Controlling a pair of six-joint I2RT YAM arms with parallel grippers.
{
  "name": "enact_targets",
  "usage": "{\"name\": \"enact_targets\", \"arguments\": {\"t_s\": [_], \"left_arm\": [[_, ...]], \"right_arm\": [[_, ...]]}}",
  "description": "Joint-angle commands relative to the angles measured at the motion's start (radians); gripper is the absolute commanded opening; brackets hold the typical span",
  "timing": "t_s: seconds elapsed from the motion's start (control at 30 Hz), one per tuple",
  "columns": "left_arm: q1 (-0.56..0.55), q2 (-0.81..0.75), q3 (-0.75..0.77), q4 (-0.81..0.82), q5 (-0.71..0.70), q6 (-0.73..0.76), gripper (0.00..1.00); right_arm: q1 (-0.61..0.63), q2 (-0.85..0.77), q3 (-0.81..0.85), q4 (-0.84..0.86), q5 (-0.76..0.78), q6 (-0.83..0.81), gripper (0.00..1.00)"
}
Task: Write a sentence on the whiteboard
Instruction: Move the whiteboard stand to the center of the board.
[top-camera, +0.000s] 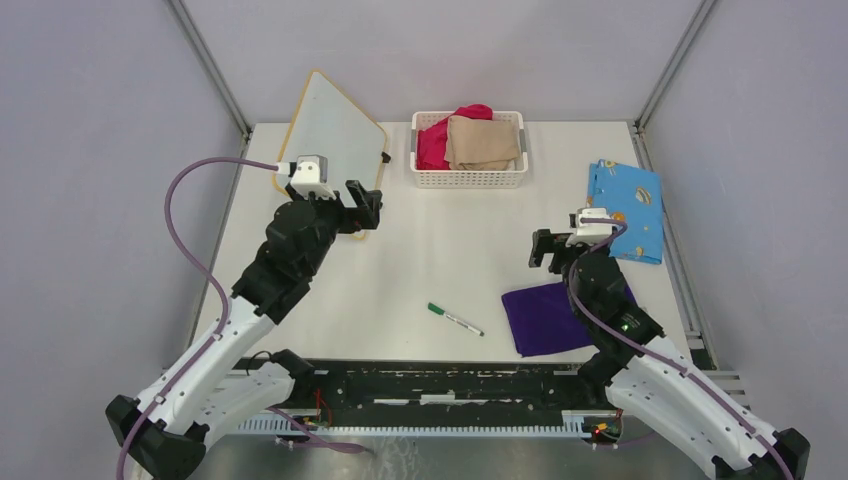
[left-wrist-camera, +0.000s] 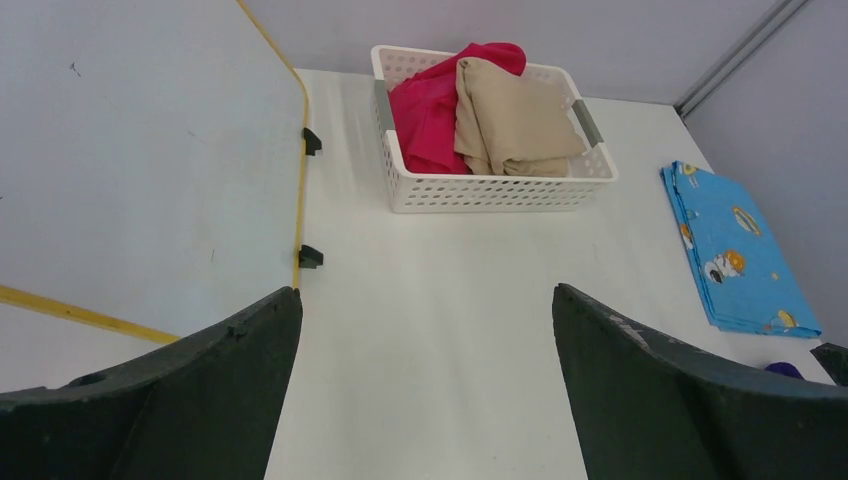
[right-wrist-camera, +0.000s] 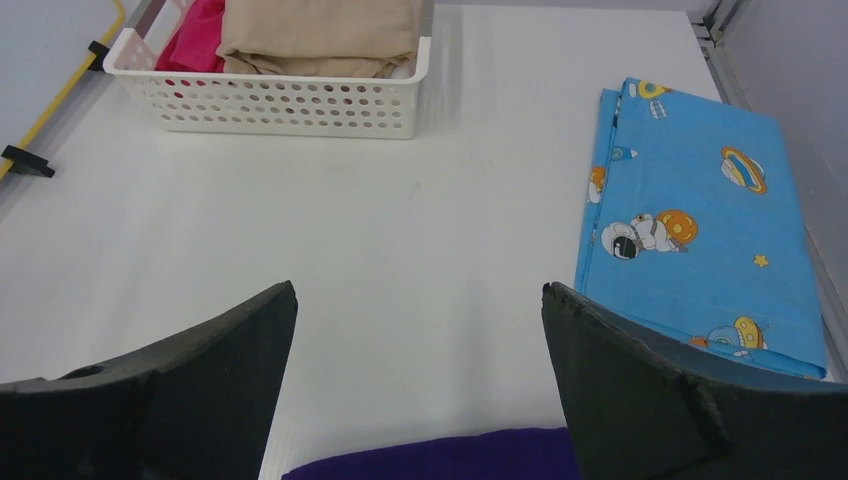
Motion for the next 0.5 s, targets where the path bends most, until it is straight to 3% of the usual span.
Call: {"name": "enact_targets", "arguments": {"t_s": [0.0,0.33,0.47], "left_arm": [[0.006,-0.030,0.024,0.042,0.022,0.021,1.00],[0.006,-0.046,0.004,0.053,0.035,0.038,1.00],[0.003,-0.024,0.031,-0.029,-0.115,-0.014,1.00]], "right_arm": [[-0.004,0.001,0.013,0.014,-0.029,-0.057,0.98],[-0.002,0.070,0.049,0.012,-0.321,-0.100,0.93],[-0.003,0.092,0.035,0.027,-0.402,-0.067,0.92]]}}
